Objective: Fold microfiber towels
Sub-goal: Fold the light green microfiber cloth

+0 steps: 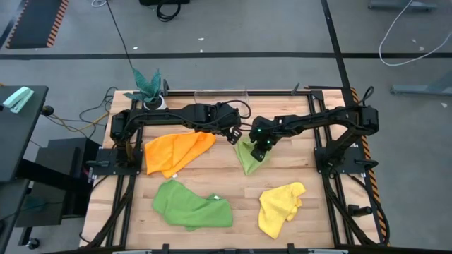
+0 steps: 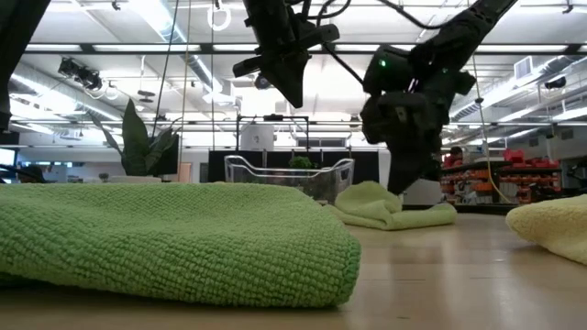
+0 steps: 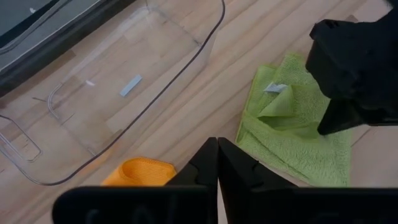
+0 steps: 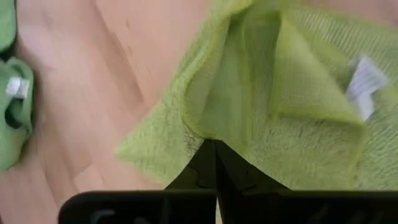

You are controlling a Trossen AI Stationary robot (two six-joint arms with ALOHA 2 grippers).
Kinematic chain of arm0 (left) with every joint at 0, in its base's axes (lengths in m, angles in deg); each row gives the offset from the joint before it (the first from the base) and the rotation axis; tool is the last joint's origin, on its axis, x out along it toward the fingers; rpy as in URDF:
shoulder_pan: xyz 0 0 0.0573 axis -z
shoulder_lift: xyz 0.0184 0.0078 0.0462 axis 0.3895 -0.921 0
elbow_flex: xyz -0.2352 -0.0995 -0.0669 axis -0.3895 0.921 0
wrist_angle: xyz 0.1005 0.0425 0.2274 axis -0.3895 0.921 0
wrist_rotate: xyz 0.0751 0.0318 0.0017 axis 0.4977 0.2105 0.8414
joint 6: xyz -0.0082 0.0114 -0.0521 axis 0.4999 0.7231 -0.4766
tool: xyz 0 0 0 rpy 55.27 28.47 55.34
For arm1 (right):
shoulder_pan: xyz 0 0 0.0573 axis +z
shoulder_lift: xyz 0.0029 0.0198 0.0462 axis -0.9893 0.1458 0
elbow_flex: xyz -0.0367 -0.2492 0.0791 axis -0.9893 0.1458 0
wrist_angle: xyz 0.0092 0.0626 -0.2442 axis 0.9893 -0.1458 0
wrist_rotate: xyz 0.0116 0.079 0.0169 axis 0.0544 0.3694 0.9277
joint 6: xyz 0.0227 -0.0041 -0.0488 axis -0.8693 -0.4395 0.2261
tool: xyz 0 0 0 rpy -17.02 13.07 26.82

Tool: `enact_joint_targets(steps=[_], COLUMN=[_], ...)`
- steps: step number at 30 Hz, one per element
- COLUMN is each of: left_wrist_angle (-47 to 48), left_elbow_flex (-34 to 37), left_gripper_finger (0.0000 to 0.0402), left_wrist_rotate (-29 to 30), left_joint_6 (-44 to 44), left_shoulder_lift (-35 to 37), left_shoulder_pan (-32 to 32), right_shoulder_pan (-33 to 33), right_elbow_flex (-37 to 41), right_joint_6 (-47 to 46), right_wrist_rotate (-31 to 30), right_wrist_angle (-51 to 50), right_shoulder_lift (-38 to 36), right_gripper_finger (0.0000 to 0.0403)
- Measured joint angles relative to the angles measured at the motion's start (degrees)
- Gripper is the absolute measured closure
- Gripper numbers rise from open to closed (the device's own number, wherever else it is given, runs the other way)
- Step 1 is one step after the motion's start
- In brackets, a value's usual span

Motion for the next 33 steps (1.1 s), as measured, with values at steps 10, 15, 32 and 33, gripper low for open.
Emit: enact_joint_targets(steps=[10, 15, 32, 33], left_wrist_angle=[0.1, 0.1, 0.8, 1.3], left_elbow_flex=[0.0, 0.0, 0.0, 0.0], left_gripper_finger=[0.0378, 0.0391, 0.0389, 0.0391], left_wrist_rotate=[0.0, 0.0, 0.0, 0.0], left_joint_6=[-0.4, -0.4, -0.2, -0.1], left_shoulder_lift=[0.0, 0.0, 0.2, 0.5], left_shoulder_pan=[0.1, 0.1, 0.1, 0.1], right_shoulder_pan=[-0.7, 0.0, 2.5, 2.4], right_elbow_flex=[-1.1, -1.1, -1.1, -1.1], right_joint_6=[0.3, -1.1, -4.8, -4.9], right_wrist_rotate=[-10.7, -11.0, -7.6, -6.5], right_wrist_angle=[-7.0, -10.4, -3.8, -2.4], right_shoulder_lift=[-0.3, -0.3, 5.1, 5.3], right_gripper_finger=[0.0403, 0.0403, 0.0403, 0.0403])
